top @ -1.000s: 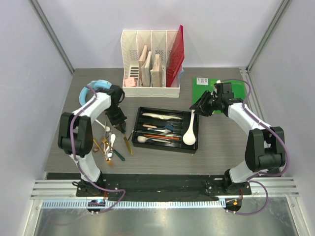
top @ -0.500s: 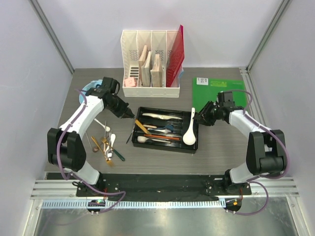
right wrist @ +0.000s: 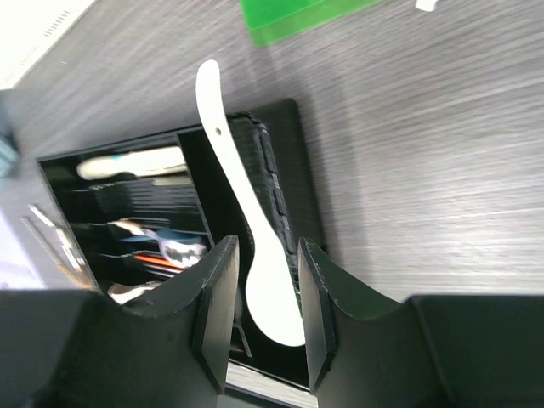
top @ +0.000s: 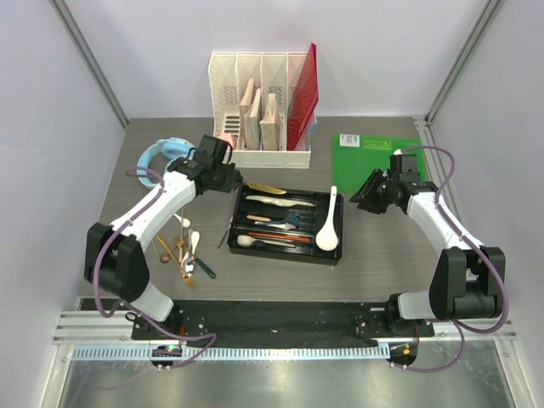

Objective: Sort the eating utensils into containers
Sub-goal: Place the knife in the storage box.

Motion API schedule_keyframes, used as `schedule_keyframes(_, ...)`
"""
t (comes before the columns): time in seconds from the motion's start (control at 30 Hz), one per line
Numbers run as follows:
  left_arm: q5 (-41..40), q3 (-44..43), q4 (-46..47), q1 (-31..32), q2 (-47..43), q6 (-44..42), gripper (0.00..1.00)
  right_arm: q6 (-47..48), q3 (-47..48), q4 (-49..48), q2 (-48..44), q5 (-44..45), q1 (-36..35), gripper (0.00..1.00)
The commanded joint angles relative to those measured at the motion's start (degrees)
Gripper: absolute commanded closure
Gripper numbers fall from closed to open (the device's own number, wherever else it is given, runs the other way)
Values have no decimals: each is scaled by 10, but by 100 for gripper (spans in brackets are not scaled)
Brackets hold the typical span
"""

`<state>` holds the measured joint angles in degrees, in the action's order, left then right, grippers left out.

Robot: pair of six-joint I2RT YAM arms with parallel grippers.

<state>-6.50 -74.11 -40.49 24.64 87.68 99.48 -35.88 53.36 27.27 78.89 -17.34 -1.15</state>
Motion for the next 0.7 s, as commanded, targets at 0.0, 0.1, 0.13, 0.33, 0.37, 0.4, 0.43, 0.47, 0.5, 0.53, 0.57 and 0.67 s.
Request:
schedule_keyframes(0.0, -39, -34, 42, 19, 52, 118, 100, 62, 24, 25, -25, 49, -1, 61)
schedule_keyframes(0.1, -38, -43, 53, 41, 82, 188, 100, 70, 22, 38, -30, 70, -2, 61)
schedule_keyframes(0.13, -25, -42, 67, 44, 93, 206, 100, 67, 20, 39, -31, 69, -2, 60)
schedule_keyframes(0.33, 26, -65, 123, 64, 150, 237, 100, 56, 24, 38, -33, 74, -3, 61)
schedule_keyframes(0.37, 29, -69, 123, 65, 154, 234, 100, 57, 24, 38, -36, 76, -2, 61)
schedule_keyframes(0.4, 31, -74, 123, 65, 158, 230, 100, 56, 21, 38, -37, 77, -3, 60)
schedule_keyframes(0.43, 32, -73, 122, 65, 159, 228, 100, 56, 19, 38, -37, 77, -2, 60)
schedule_keyframes(0.47, 32, -65, 123, 66, 158, 227, 100, 56, 17, 38, -39, 78, -2, 60)
schedule_keyframes(0.5, 30, -60, 123, 66, 158, 228, 100, 55, 12, 38, -40, 78, -2, 60)
schedule_keyframes(0.53, 32, -53, 123, 65, 156, 229, 100, 53, 10, 38, -41, 78, -3, 60)
schedule_keyframes(0.57, 33, -40, 125, 66, 156, 234, 100, 50, 8, 38, -41, 77, -2, 60)
schedule_keyframes(0.67, 49, -16, 131, 66, 156, 240, 100, 49, 4, 37, -39, 77, -2, 60)
